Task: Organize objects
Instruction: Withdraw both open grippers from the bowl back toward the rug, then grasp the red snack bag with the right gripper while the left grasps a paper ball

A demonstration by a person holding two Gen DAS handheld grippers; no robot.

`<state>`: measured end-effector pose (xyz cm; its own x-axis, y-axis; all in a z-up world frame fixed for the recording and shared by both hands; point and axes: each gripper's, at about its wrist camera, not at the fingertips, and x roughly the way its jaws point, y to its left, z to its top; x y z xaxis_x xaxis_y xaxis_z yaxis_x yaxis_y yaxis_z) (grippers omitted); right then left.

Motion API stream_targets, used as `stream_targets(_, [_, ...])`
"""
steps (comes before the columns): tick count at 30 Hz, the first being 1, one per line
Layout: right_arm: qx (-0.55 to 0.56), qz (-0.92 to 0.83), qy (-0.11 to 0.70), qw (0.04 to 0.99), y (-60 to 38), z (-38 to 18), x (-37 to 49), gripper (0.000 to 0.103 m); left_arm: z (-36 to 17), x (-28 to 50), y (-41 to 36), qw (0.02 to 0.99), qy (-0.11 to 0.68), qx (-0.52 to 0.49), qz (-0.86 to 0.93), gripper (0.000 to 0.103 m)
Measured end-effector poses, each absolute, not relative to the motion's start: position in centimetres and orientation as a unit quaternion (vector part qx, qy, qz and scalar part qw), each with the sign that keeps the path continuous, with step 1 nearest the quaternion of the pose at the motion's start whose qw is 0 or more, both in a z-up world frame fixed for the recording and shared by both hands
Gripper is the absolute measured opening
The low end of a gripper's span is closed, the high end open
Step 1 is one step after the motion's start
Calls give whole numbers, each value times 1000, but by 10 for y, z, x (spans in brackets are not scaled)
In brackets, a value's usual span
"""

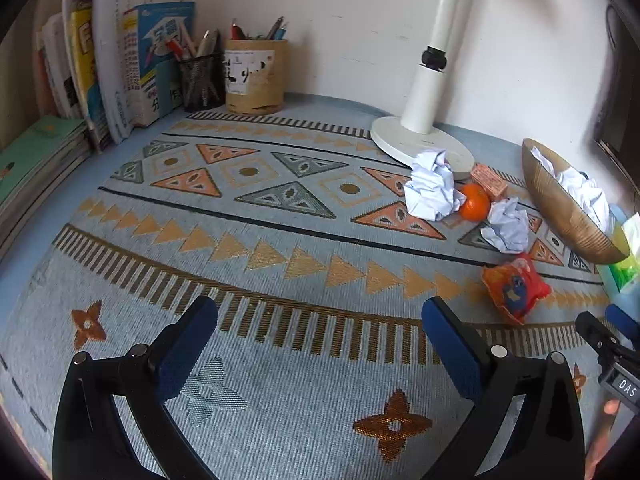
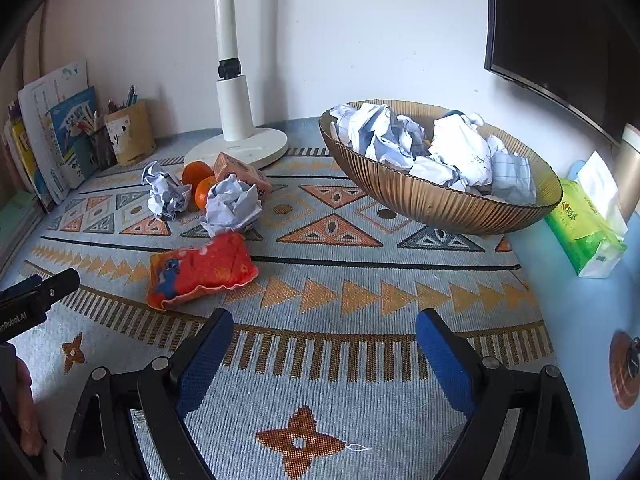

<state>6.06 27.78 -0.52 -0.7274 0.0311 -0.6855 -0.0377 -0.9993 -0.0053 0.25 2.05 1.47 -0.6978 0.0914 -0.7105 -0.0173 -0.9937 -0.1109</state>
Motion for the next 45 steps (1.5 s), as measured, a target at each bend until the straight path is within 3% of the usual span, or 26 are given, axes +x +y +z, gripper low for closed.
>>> stream_targets(19, [-378, 926, -4, 21, 272, -5, 60, 94, 12, 1, 24, 46, -40, -396, 916, 102])
stream_targets(25, [-445, 883, 135, -66, 247, -10, 44, 94, 14, 3, 22, 51, -50, -389, 919, 102])
stream_targets(27, [-475, 866, 140, -63, 226, -15, 26, 86, 15, 4, 22, 52, -53, -386, 919, 102])
stream_targets(31, [-473, 871, 133, -17, 201, -15, -5, 81, 17, 7, 18, 50, -62, -375, 924, 102])
stream_targets(34, [-467, 881, 70, 23, 184, -16, -16, 69, 18, 8, 14, 47, -70, -370, 925, 102])
stream_targets(36, [-460, 886, 57, 6, 185, -15, -12, 51, 19, 8, 15, 48, -69, -369, 926, 102])
stream_targets(39, [-459, 886, 47, -48, 201, -8, 2, 33, 22, -1, 23, 69, -60, -388, 917, 102])
stream_targets(42, [-447, 891, 2, -73, 229, -6, 19, 31, 36, -16, 40, 118, -59, -392, 911, 102])
stream_targets(45, [-451, 885, 15, -113, 261, -9, 26, 31, 45, -49, 68, 147, -24, -406, 902, 102])
